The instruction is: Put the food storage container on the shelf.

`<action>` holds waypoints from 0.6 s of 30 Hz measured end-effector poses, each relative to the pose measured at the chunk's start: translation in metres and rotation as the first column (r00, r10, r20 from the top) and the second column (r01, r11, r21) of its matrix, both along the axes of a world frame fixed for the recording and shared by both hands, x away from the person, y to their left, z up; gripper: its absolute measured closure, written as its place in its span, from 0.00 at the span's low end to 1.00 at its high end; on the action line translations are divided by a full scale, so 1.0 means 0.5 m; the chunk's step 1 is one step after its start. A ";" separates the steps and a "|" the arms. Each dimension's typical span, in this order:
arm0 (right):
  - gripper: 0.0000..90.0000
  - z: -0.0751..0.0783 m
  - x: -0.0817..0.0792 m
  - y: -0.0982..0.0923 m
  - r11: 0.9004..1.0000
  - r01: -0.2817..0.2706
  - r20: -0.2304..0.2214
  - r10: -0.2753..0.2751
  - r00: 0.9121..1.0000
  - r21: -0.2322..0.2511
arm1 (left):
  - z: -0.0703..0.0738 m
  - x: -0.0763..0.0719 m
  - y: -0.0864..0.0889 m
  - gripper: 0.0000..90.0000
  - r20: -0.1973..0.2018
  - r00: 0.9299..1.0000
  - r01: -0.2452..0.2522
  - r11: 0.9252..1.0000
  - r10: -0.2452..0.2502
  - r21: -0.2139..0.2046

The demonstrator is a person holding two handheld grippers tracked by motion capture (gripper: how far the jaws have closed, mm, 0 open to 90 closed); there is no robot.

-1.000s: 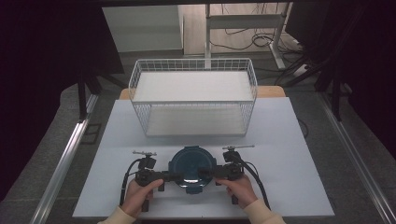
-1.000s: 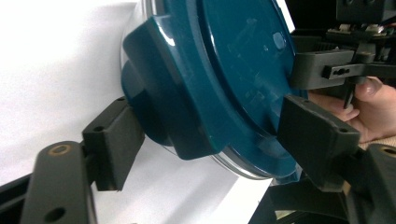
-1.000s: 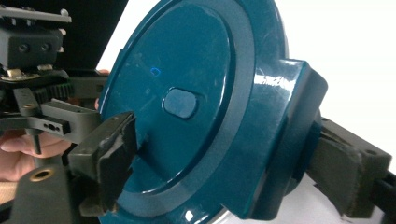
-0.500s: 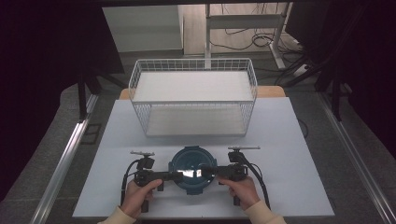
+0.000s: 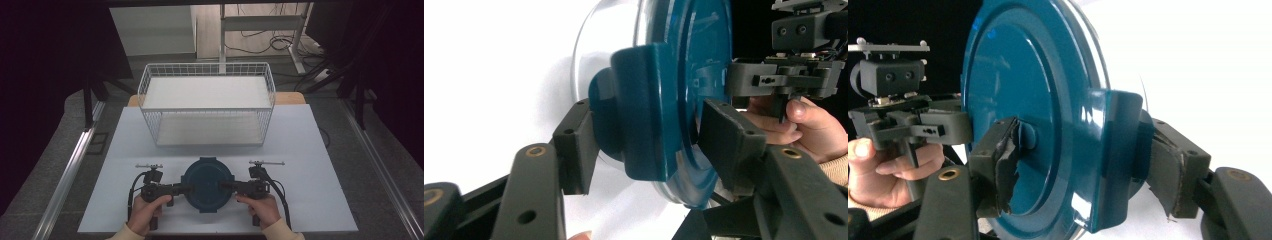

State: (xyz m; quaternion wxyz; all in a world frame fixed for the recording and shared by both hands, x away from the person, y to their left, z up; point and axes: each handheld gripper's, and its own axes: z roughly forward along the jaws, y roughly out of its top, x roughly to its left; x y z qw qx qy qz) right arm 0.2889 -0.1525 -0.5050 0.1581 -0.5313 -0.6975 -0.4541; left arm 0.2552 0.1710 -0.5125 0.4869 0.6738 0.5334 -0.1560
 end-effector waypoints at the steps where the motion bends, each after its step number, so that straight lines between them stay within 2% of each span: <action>1: 0.41 0.001 -0.002 0.000 1.000 0.000 0.004 0.000 1.000 0.001 | 0.002 -0.001 0.000 0.48 0.009 1.000 -0.004 1.000 0.004 0.002; 4: 0.41 0.010 -0.009 0.002 1.000 -0.010 0.042 0.010 0.999 -0.001 | 0.011 -0.004 0.002 0.49 0.027 1.000 -0.007 1.000 0.006 0.009; 9: 0.41 0.020 -0.013 0.002 1.000 -0.016 0.068 0.016 0.998 0.002 | 0.025 -0.011 0.003 0.49 0.055 0.999 -0.004 1.000 0.003 0.009; 12: 0.41 0.031 -0.017 0.000 1.000 -0.023 0.095 0.022 0.995 0.002 | 0.040 -0.017 0.001 0.50 0.085 0.996 0.004 1.000 -0.005 0.012; 14: 0.41 0.049 -0.024 -0.003 1.000 -0.028 0.132 0.028 0.991 0.001 | 0.049 -0.020 0.001 0.50 0.104 0.995 0.007 1.000 -0.009 0.013; 15: 0.41 0.049 -0.024 -0.003 1.000 -0.028 0.132 0.028 0.991 0.001 | 0.055 -0.022 0.001 0.50 0.116 0.993 0.010 1.000 -0.011 0.014; 18: 0.41 0.067 -0.031 -0.005 0.999 -0.034 0.173 0.034 0.984 -0.003 | 0.071 -0.027 0.000 0.50 0.148 0.989 0.015 1.000 -0.017 0.016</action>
